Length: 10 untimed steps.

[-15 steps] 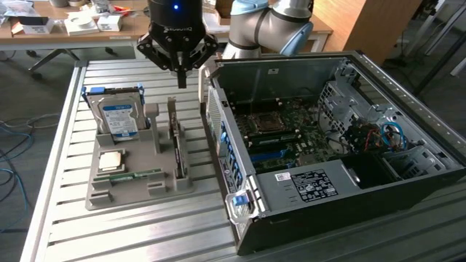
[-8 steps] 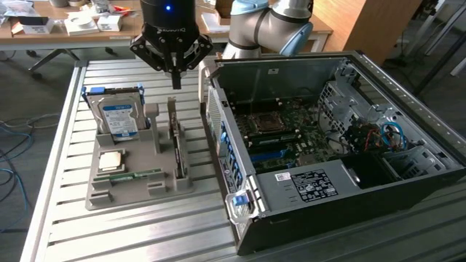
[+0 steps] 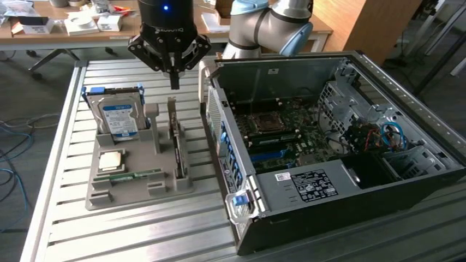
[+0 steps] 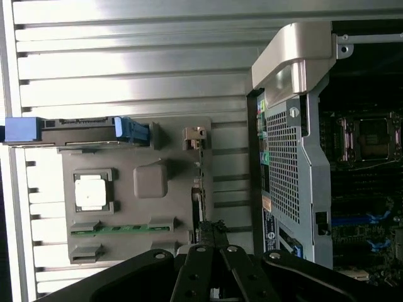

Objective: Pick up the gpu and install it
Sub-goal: 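Reach for the gpu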

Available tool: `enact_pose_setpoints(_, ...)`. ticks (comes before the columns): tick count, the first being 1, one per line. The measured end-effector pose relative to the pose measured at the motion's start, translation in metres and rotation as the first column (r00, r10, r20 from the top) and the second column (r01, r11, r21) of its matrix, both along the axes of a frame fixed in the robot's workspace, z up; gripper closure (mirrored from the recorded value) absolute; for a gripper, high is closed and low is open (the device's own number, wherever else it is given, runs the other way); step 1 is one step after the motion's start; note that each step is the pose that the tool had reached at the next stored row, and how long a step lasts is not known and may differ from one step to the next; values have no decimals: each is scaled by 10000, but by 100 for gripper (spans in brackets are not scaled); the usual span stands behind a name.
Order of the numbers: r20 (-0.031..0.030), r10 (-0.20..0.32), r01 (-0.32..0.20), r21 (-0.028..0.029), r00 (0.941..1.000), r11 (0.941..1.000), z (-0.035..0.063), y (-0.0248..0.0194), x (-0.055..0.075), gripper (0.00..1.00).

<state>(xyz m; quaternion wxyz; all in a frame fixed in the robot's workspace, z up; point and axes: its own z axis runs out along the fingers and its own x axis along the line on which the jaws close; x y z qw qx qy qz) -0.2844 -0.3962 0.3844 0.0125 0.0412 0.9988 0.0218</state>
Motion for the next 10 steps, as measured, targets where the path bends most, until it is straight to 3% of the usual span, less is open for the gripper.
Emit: enact_pose_setpoints(10,-1,1,-1,0,10000,10000,0,-12,-29,89)
